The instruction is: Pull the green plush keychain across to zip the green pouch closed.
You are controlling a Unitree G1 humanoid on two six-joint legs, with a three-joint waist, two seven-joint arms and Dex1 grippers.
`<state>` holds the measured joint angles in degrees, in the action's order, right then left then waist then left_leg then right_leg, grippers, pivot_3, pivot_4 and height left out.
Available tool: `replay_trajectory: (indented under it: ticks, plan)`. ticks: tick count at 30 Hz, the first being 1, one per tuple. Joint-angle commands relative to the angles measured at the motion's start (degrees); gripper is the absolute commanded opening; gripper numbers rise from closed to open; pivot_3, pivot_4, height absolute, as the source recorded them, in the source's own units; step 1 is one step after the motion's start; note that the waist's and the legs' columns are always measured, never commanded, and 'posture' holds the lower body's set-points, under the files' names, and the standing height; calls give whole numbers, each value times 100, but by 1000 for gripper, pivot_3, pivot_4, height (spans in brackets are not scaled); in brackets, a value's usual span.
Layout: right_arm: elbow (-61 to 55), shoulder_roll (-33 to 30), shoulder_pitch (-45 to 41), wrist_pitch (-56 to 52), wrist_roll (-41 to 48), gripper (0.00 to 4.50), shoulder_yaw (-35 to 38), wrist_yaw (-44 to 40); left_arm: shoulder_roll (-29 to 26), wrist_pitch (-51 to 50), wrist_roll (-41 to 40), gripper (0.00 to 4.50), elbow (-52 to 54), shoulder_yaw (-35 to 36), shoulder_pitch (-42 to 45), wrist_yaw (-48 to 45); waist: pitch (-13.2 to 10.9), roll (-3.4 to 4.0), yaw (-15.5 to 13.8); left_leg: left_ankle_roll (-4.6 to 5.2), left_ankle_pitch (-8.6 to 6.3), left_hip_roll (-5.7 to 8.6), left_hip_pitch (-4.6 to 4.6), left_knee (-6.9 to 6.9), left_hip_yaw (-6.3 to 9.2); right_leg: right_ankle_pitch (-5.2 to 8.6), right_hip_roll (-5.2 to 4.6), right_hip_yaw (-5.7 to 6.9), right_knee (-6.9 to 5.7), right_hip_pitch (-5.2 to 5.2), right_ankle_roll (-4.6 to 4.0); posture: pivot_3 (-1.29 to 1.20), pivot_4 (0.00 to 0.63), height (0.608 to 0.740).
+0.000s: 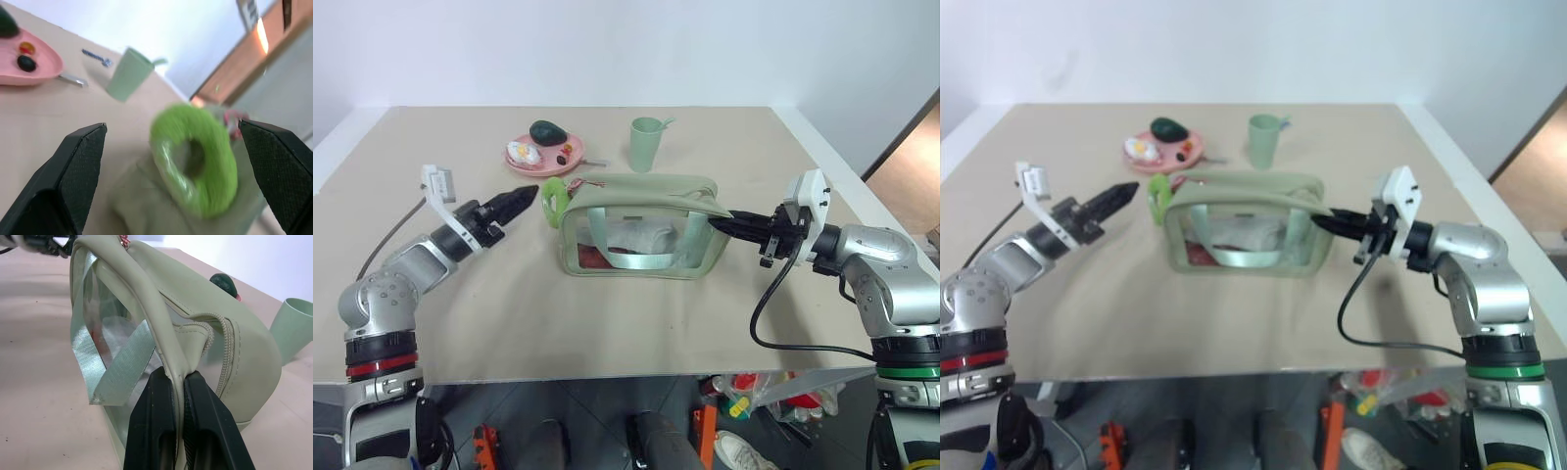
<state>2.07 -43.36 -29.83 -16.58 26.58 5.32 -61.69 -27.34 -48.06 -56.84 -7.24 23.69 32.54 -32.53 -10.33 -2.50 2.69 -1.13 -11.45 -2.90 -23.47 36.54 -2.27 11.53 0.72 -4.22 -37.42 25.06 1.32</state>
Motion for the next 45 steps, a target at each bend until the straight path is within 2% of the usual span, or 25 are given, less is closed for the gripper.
replay_trajectory:
  ticks: [1,13,30,31,32,38,42,43,45]
  plan:
    - [-115,-20,-86,135,8,27,155,-16,137,-121,-240,4500,-71,155,197,119,0,0,-4,0,0,0,-1,0,0,0,0,0,0,0,0,0,150,740]
    - [-99,-110,-7,333,-110,27,205,-116,427,-310,-269,4500,-471,13,206,-223,0,0,-2,-5,3,3,-2,1,3,-2,0,-1,0,0,2,0,150,740]
    - [-67,-193,41,421,-188,27,201,-163,476,275,551,4500,-1377,-353,595,-910,0,0,-8,-5,3,5,-6,1,4,-2,-2,0,1,0,2,0,150,740]
    - [-54,-188,35,430,-196,0,194,-169,466,314,643,3972,-1416,-440,616,-987,0,0,-7,-5,3,6,-6,1,4,-2,-3,0,1,0,3,0,150,740]
    - [-45,-183,28,439,-205,0,184,-174,470,336,692,3757,-1466,-483,645,-1049,0,0,-8,-5,3,6,-6,1,4,-2,-3,0,1,0,3,0,150,740]
    - [-39,-164,9,449,-219,0,160,-176,461,397,831,1747,-1696,-503,834,-1276,0,0,-7,-5,3,6,-6,1,5,-2,-2,1,1,1,3,0,150,740]
    - [-62,-179,42,449,-221,0,171,-169,379,351,906,302,-1364,-561,850,-1327,0,0,-7,-5,3,6,-7,0,5,-1,-3,0,1,1,4,0,150,740]
    - [-65,-183,51,451,-220,0,176,-170,366,338,929,39,-1259,-585,846,-1317,0,0,-7,-5,3,6,-8,0,5,-1,-3,0,1,2,4,0,150,740]
    - [-71,-186,68,458,-225,0,179,-168,346,313,923,39,-1048,-604,833,-1327,0,0,-7,-5,3,6,-9,1,6,-1,-3,1,1,2,4,0,150,740]
